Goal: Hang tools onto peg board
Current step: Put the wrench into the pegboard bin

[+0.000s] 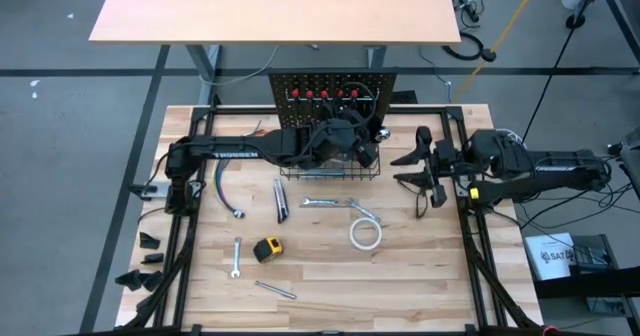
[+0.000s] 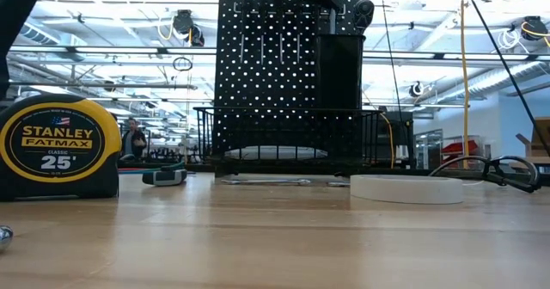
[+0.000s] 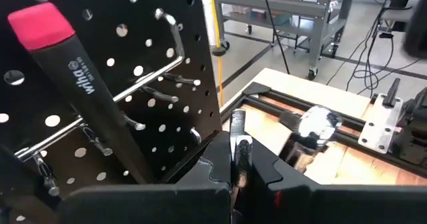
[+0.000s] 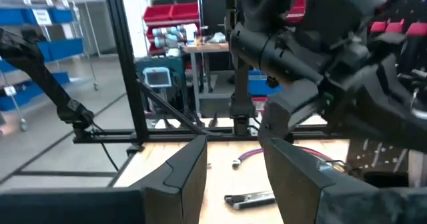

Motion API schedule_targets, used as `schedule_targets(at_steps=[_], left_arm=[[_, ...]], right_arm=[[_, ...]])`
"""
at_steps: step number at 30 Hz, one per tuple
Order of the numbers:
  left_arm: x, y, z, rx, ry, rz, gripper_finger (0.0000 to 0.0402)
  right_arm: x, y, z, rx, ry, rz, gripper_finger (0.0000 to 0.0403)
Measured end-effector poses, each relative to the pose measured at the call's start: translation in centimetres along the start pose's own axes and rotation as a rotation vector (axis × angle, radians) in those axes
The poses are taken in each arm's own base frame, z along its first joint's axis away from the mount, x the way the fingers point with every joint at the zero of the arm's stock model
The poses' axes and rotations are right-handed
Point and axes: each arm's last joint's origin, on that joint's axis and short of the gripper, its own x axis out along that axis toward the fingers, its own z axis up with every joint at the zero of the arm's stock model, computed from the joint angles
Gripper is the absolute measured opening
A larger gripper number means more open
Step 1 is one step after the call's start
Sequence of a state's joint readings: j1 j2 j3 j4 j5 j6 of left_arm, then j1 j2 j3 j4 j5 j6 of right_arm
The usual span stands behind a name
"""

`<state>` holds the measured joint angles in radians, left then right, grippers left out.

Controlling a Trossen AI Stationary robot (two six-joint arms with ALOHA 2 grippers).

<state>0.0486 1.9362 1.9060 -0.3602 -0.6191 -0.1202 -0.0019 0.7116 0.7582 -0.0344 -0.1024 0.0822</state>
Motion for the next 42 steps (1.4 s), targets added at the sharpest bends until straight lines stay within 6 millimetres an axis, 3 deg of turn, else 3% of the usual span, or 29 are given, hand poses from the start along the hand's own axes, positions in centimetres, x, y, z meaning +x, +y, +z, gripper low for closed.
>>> schedule_targets(at_steps=[4,15,24,29,34,42], left_arm=[[0.1,0.2,0.0,-0.006,0.003,0.000,0.0013],[0.1,0.1,-0.2,0.007,0.022,-0.015,0.0118],[-0.3,0.2,0.1,0.011,0.013,-0.019,0.0134],[-2.6,0.5,1.7,0.009,-0.039,-0.045,0.0134],[-5.8,0.9,3.0,0.012,-0.054,-0.081,0.0134],[-10.9,1.1,3.2,0.090,0.015,-0.123,0.0135]], right_arm=[[0.1,-0.1,1.0,-0.014,0.021,-0.015,0.0143],[0.7,-1.0,0.6,-0.007,0.087,-0.088,0.0144],[0.9,-1.0,0.5,-0.006,0.092,-0.088,0.0144],[0.9,-1.0,0.5,-0.005,0.096,-0.088,0.0144],[1.8,-1.0,2.2,-0.006,0.135,-0.091,0.0144],[5.8,-1.2,4.5,-0.011,0.292,-0.083,0.0144]])
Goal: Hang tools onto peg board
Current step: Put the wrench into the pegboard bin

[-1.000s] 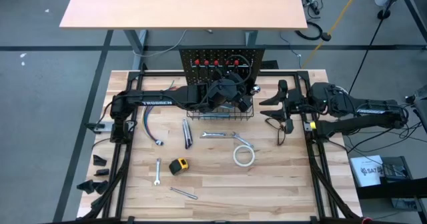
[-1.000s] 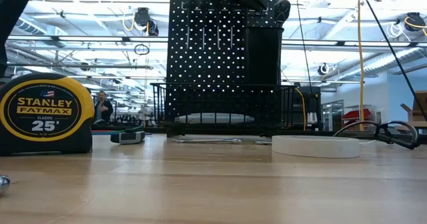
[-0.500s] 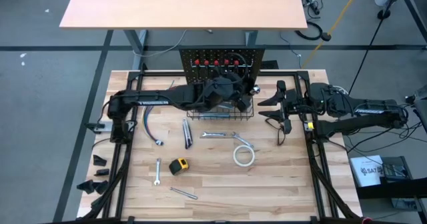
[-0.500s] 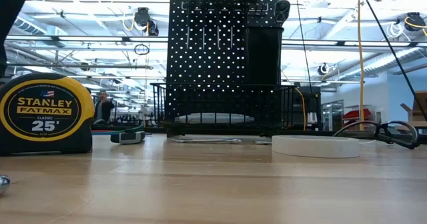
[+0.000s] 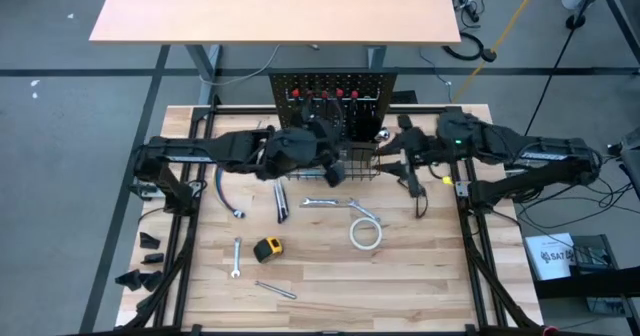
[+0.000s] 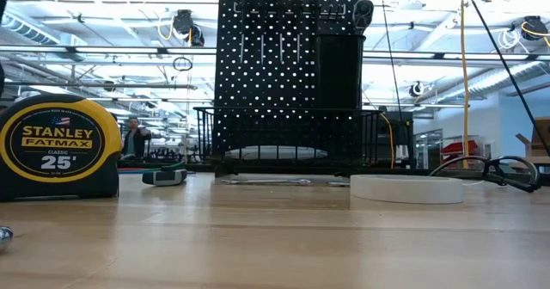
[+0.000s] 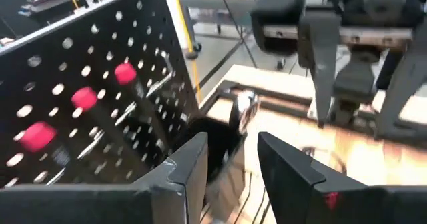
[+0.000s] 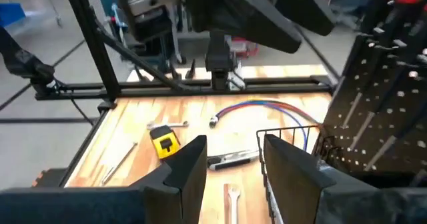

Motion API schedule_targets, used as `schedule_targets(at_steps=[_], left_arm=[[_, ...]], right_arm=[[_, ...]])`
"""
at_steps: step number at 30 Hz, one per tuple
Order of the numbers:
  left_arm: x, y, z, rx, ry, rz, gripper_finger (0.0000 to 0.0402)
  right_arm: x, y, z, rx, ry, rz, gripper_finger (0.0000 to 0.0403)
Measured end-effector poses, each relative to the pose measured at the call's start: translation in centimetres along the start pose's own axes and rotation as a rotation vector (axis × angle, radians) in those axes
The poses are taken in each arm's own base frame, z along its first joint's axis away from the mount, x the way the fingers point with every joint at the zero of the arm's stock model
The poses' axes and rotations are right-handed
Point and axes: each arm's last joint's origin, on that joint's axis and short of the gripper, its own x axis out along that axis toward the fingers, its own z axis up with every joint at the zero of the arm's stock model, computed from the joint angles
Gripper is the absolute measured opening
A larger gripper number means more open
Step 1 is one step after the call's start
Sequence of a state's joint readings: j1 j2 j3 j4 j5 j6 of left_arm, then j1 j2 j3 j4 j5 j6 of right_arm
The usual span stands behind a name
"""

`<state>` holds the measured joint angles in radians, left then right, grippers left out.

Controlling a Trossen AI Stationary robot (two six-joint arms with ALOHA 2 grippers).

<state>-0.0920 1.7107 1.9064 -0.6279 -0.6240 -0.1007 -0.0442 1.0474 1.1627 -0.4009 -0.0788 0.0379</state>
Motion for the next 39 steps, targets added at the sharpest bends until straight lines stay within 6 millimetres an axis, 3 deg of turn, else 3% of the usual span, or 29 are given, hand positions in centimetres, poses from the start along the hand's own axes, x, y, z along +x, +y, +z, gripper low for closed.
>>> schedule_targets(at_steps=[5,11,20,29,39], left_arm=[[-3.0,-0.5,-0.8,0.050,0.046,0.023,0.0135],[-7.1,-0.2,-3.8,0.005,0.071,-0.027,0.0135],[-12.6,1.3,-12.3,-0.140,0.254,-0.164,0.0135],[-14.6,1.2,-20.5,-0.159,0.495,-0.300,0.0135],[-15.8,1.4,-26.5,0.013,0.775,-0.407,0.0134]], right_arm=[[3.3,0.8,1.4,-0.008,0.078,0.035,0.0144],[6.9,2.2,1.9,-0.037,0.129,0.083,0.0144],[11.5,3.7,0.2,-0.006,0.206,0.120,0.0143],[16.3,5.3,-2.4,0.062,0.241,0.144,0.0143],[19.3,6.6,-4.3,0.134,0.241,0.159,0.0143]])
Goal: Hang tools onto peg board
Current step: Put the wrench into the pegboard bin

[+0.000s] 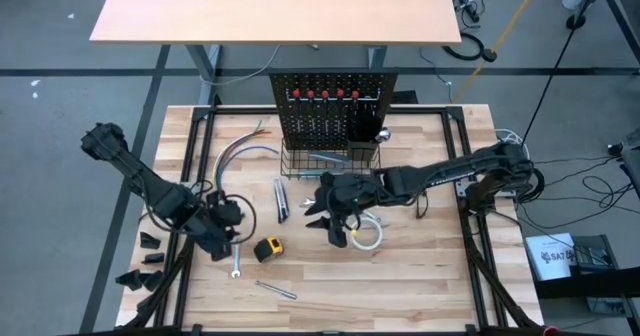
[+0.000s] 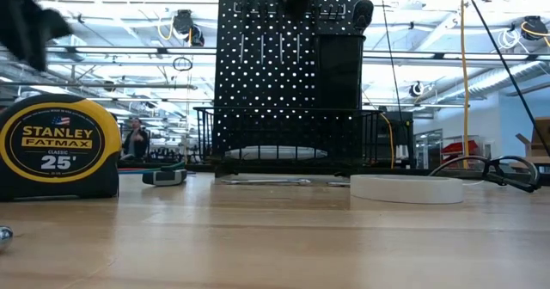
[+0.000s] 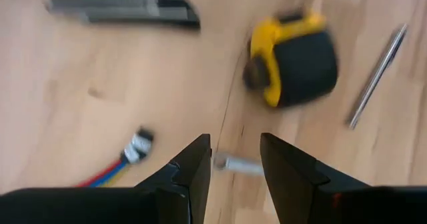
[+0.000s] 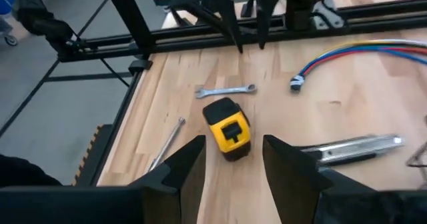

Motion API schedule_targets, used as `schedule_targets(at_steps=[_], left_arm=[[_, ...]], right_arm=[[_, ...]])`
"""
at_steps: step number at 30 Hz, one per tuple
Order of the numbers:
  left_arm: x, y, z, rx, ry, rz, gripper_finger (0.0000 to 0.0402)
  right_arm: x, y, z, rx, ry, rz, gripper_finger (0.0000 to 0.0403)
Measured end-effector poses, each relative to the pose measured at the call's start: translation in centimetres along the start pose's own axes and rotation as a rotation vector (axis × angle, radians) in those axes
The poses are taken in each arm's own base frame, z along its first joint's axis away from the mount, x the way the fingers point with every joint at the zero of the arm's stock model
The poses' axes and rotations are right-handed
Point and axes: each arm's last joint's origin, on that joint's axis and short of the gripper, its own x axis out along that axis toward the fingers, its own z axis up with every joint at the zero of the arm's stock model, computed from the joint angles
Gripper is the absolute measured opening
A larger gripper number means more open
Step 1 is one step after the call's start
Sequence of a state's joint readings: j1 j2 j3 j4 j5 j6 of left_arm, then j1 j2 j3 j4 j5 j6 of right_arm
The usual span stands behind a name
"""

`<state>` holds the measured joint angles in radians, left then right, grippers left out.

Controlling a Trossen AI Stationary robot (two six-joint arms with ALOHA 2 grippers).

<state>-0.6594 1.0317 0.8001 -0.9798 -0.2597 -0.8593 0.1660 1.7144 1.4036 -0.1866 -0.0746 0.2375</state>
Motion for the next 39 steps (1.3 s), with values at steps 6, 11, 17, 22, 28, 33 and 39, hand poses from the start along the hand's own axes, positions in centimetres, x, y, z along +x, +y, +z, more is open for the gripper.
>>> schedule_targets(at_steps=[6,11,17,22,28,33,39], left_arm=[[2.1,0.6,-1.5,0.047,0.076,-0.001,0.0134],[3.1,0.9,-2.3,0.080,0.105,-0.004,0.0134],[4.8,1.0,-3.0,0.079,0.101,-0.017,0.0102],[5.9,1.2,-3.6,0.079,0.117,-0.010,0.0052],[6.9,1.1,-3.9,0.074,0.122,-0.009,0.0026],[7.4,0.9,-4.0,-0.079,0.172,-0.042,0.0025],[7.3,1.0,-4.3,-0.552,0.242,0.004,0.0054]], right_arm=[[1.7,0.1,-1.2,0.034,0.042,0.001,0.0143],[2.4,0.0,-1.7,0.103,0.062,-0.005,0.0143],[2.4,0.1,-1.7,0.130,0.047,-0.055,0.0143],[2.4,0.1,-1.7,0.147,0.046,-0.055,0.0144],[2.4,0.2,-1.7,0.146,0.046,-0.055,0.0144],[2.4,0.2,-1.7,0.145,0.049,-0.047,0.0144],[2.4,0.2,-2.2,0.141,0.090,-0.055,0.0144]])
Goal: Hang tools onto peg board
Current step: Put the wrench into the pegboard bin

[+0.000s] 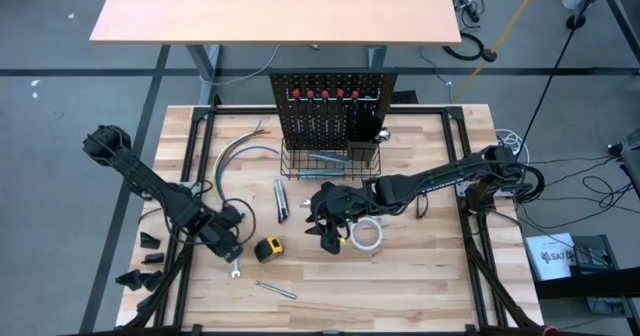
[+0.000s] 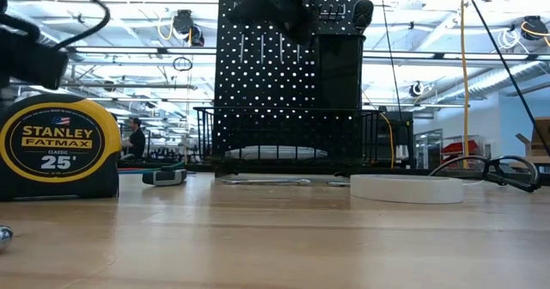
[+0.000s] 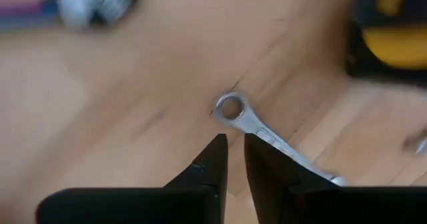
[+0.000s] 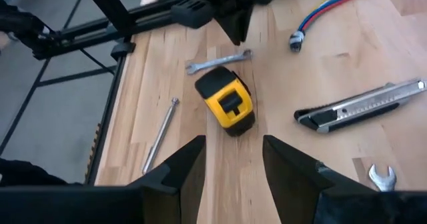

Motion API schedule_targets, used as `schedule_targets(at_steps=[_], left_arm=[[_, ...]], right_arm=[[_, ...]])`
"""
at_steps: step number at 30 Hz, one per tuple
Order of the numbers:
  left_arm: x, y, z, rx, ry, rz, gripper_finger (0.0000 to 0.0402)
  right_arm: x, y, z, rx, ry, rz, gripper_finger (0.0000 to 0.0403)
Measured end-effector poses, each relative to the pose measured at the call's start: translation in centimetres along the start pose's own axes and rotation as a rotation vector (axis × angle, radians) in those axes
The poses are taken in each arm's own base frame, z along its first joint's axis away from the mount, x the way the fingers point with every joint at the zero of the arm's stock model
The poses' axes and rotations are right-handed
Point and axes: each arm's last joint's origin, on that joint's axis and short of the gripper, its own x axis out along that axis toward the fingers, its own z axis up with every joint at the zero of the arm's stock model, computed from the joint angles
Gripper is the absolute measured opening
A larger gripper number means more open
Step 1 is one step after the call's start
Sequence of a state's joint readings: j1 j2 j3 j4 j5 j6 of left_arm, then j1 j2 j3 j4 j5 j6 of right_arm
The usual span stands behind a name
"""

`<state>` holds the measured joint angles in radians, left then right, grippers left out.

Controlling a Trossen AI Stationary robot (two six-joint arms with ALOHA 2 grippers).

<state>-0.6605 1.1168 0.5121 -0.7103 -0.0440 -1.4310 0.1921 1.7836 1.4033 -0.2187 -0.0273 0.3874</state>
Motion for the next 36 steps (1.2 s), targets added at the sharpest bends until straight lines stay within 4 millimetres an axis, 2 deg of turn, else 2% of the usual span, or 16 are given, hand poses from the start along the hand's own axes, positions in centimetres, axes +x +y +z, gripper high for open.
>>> schedule_targets(at_steps=[3,6,9,17,27,36], left_arm=[[0.0,0.0,-0.1,-0.244,0.012,0.001,0.0074],[0.0,-0.4,0.0,-0.353,-0.013,-0.045,0.0093],[-0.1,-1.0,0.2,-0.395,-0.036,-0.108,0.0113],[0.0,-0.7,-0.2,-0.490,-0.064,-0.077,0.0159],[1.3,-1.1,-1.2,-0.575,-0.070,-0.021,0.0162],[2.7,-2.0,-1.2,-0.583,-0.109,0.022,0.0162]], right_arm=[[0.0,-0.1,-0.1,-0.013,0.014,-0.005,0.0144],[0.0,-0.1,-0.3,-0.034,0.029,-0.006,0.0144],[0.0,-0.2,-0.5,-0.053,0.052,-0.014,0.0144],[-0.1,-0.4,-1.0,-0.079,0.112,-0.007,0.0144],[-0.8,-1.8,-0.9,-0.096,0.193,0.037,0.0144],[-1.3,-2.6,-0.5,-0.145,0.193,0.030,0.0144]])
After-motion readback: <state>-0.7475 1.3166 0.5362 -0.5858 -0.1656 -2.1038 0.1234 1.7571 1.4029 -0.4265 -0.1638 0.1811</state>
